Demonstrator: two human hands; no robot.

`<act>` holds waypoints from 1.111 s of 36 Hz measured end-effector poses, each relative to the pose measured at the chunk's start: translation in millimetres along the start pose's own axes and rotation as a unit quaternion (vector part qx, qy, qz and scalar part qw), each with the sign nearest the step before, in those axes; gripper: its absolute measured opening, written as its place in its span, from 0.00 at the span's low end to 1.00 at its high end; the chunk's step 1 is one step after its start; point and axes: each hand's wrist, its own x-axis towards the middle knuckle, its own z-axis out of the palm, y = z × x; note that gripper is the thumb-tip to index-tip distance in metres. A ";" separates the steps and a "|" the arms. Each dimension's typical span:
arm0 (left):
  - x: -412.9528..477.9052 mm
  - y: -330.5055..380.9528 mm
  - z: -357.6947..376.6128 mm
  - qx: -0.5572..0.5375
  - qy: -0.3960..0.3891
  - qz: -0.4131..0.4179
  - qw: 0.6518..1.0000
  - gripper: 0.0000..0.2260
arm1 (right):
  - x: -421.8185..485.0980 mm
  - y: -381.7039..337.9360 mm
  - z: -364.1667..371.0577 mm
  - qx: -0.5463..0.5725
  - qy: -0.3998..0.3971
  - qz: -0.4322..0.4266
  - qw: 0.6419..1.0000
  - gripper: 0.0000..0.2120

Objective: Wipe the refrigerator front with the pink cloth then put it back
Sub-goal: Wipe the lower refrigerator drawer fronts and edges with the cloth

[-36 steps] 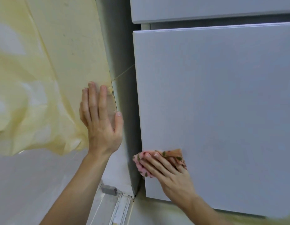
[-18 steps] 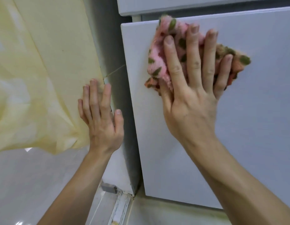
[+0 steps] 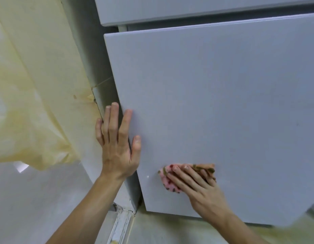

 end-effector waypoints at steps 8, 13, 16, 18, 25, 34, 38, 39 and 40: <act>4.2 22.0 -0.6 -0.003 -0.009 0.015 1.000 0.28 | 94.6 52.5 -69.7 0.076 0.180 0.144 0.970 0.42; 15.4 38.7 3.2 0.026 -0.005 0.004 1.000 0.29 | 177.9 102.6 -141.3 0.131 0.265 0.240 0.925 0.26; 20.3 45.8 5.3 0.023 0.002 -0.005 1.000 0.30 | 190.6 105.2 -148.1 0.093 0.271 0.254 0.924 0.25; 21.9 47.8 6.2 0.013 0.006 -0.006 1.000 0.29 | 181.8 100.3 -137.9 0.068 0.277 0.232 0.930 0.24; 23.9 48.6 13.6 -0.016 0.027 0.019 0.999 0.26 | 41.1 63.6 -39.4 0.028 0.149 0.059 0.987 0.33; 17.8 63.9 14.7 -0.015 0.019 0.006 1.000 0.29 | 7.3 75.8 -32.9 0.028 0.125 0.028 0.991 0.41; 17.4 74.7 16.8 -0.015 0.016 0.026 0.999 0.31 | 62.4 121.1 -77.3 0.052 0.227 0.147 0.961 0.31; 16.4 78.2 17.6 -0.014 0.015 0.032 0.999 0.31 | 78.4 131.8 -91.1 0.062 0.240 0.179 0.952 0.28; 16.0 81.6 18.7 -0.015 0.016 0.036 0.999 0.31 | 93.3 140.7 -104.5 0.075 0.254 0.205 0.942 0.26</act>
